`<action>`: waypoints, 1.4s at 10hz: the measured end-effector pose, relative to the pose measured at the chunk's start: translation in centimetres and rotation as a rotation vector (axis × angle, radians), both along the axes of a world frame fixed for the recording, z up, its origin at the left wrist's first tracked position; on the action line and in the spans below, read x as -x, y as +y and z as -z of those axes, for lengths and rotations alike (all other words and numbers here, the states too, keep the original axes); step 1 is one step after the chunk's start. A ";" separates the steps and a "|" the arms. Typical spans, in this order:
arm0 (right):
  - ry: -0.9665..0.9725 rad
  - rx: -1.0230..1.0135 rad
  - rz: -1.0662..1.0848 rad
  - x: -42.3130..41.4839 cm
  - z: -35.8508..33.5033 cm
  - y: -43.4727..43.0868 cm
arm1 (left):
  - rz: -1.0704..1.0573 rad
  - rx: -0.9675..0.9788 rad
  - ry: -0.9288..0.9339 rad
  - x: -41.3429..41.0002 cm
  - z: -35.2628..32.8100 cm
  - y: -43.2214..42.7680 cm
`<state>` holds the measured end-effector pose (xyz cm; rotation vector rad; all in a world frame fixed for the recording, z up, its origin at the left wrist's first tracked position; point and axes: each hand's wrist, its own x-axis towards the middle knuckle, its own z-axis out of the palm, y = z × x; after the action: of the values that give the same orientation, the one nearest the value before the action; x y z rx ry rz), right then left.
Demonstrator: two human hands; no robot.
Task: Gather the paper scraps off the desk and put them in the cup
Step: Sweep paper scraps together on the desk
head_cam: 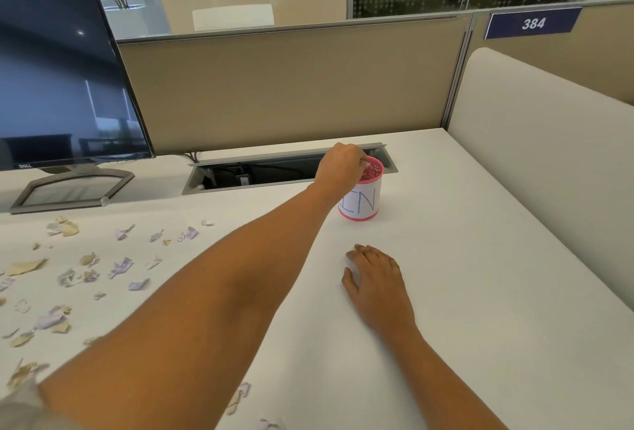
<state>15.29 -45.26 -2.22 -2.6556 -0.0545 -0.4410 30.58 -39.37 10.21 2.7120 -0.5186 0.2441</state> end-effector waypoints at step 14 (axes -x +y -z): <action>0.085 0.015 -0.014 -0.1 0.1 0.0 | -0.460 -0.283 0.231 1.7 10.3 20.1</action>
<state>15.41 -45.31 -2.27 -2.6839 -0.0498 -0.3240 28.88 -19.25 -0.06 3.0509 0.1560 -0.0324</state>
